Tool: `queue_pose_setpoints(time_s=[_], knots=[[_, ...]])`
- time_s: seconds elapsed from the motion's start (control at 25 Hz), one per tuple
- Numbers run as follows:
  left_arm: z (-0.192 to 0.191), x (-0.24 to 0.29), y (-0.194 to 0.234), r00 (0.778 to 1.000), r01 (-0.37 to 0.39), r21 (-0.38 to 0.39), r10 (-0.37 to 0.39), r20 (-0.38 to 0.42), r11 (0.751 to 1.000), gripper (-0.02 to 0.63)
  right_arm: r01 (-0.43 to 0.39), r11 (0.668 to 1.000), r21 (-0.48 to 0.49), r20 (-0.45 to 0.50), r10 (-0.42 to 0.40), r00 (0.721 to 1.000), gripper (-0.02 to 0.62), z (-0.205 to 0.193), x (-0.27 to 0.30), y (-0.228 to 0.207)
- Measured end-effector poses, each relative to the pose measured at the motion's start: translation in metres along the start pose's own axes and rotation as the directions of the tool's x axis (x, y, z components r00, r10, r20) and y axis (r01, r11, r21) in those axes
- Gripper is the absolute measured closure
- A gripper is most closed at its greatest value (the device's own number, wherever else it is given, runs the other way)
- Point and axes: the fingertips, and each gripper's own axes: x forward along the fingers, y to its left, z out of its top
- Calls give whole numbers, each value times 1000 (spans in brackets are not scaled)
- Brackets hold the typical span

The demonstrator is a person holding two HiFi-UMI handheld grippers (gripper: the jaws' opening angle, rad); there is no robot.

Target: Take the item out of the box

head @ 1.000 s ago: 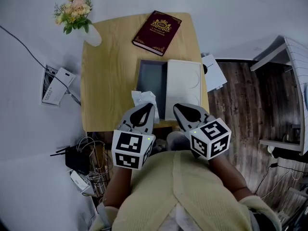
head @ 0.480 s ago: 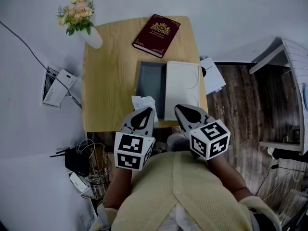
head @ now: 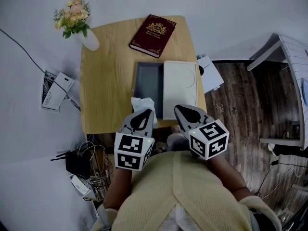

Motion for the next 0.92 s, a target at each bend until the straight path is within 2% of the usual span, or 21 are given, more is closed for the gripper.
queue_pose_setpoints(time_s=[0.92], knots=[[-4,6,1,999,22,16,-22,-30,1000,580,35,999,18,22,-36,999,566,4,1,-7]])
